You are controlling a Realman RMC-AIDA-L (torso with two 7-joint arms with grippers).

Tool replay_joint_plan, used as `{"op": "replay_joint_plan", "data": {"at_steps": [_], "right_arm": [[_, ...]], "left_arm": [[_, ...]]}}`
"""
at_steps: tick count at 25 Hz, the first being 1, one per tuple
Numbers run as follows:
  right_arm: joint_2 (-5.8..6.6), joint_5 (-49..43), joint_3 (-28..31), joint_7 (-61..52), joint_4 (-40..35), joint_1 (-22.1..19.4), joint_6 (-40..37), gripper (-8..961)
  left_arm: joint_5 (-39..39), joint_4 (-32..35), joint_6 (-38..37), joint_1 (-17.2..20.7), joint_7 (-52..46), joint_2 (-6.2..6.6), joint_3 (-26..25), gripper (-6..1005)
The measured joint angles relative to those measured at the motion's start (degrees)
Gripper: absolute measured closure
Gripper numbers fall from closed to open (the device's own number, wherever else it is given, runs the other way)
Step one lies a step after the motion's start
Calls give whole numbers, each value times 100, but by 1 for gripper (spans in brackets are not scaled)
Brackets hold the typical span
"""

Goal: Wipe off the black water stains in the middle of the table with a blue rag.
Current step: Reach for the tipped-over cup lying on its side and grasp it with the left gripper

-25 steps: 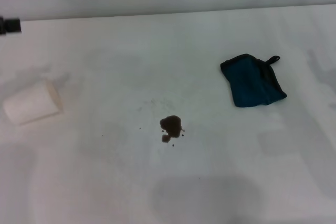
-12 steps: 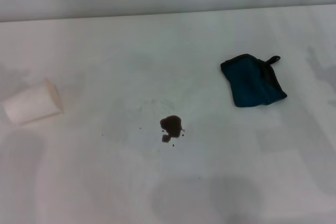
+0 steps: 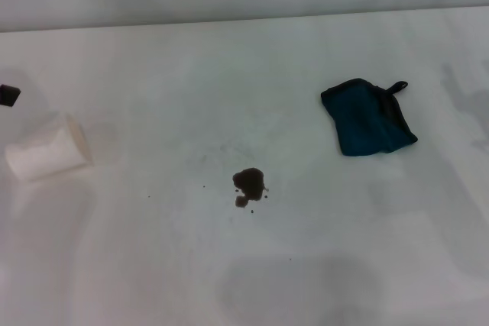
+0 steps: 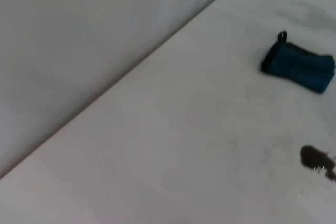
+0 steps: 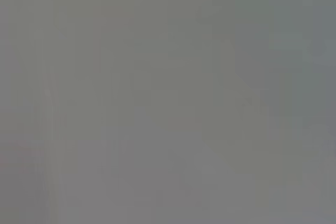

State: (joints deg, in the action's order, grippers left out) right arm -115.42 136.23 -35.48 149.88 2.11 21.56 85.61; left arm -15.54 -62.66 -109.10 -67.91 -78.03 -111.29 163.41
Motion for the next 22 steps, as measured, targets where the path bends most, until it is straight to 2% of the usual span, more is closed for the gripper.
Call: {"op": "replay_joint_plan", "data": {"at_steps": [4,18,22], "right_arm": [[-12,1,151,-27,17,52,-93,111],[-25,-1,209,-29,26,240,-319,112],[-24,0,228,-29,32,243,-345,112]], "left_arm": [[-306,41,171,-93,229,-37,2,270],[-703,420,1459,-96,869,-595,-2,269],[-865,630,1747,-115,923,-676,-2,269]]}}
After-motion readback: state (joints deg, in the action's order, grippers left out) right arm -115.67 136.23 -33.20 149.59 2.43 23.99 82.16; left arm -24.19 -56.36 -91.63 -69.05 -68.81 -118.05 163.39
